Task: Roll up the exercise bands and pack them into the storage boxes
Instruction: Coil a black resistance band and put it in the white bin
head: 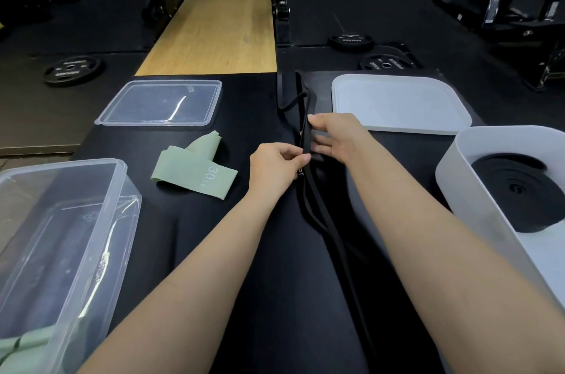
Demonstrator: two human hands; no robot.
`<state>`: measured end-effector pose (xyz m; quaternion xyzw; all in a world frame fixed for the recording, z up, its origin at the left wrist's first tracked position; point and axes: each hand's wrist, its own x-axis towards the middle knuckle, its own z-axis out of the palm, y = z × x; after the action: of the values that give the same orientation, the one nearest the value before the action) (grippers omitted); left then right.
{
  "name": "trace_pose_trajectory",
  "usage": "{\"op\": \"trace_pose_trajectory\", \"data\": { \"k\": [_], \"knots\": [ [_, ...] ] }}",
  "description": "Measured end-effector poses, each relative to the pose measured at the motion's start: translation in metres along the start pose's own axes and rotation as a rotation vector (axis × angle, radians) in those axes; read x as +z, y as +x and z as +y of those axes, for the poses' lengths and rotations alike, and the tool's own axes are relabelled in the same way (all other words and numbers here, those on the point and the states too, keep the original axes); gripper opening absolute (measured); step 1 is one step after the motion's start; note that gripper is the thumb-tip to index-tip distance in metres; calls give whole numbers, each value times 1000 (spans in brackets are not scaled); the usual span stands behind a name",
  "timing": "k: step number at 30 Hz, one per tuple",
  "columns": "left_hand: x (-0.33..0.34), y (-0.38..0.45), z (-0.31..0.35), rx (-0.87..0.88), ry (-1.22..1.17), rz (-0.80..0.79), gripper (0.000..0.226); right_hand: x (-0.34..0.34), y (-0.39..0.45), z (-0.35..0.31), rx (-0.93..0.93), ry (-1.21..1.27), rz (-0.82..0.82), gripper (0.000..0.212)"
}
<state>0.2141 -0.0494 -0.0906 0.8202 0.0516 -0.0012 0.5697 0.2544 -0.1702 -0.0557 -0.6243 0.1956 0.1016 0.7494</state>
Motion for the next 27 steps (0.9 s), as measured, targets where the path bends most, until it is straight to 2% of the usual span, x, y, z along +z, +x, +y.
{"op": "trace_pose_trajectory", "data": {
  "k": [7,10,15,18,23,27],
  "knots": [
    [-2,7,11,-113,-317,-34,22,-24,-30,18,-52,-193,-203,10],
    [-2,12,19,-115,-345,-5,21,-28,-41,21,-36,-277,-255,10],
    [-5,22,30,-151,-384,9,24,-33,-53,22,-21,-218,-285,8],
    [-6,28,34,-158,-372,23,25,-34,-56,27,-79,-232,-261,14],
    [-3,35,35,-158,-321,57,23,-27,-55,37,-238,-413,-133,21],
    [1,35,35,-156,-333,57,26,-23,-52,37,-283,-534,-94,32]
  ]
}}
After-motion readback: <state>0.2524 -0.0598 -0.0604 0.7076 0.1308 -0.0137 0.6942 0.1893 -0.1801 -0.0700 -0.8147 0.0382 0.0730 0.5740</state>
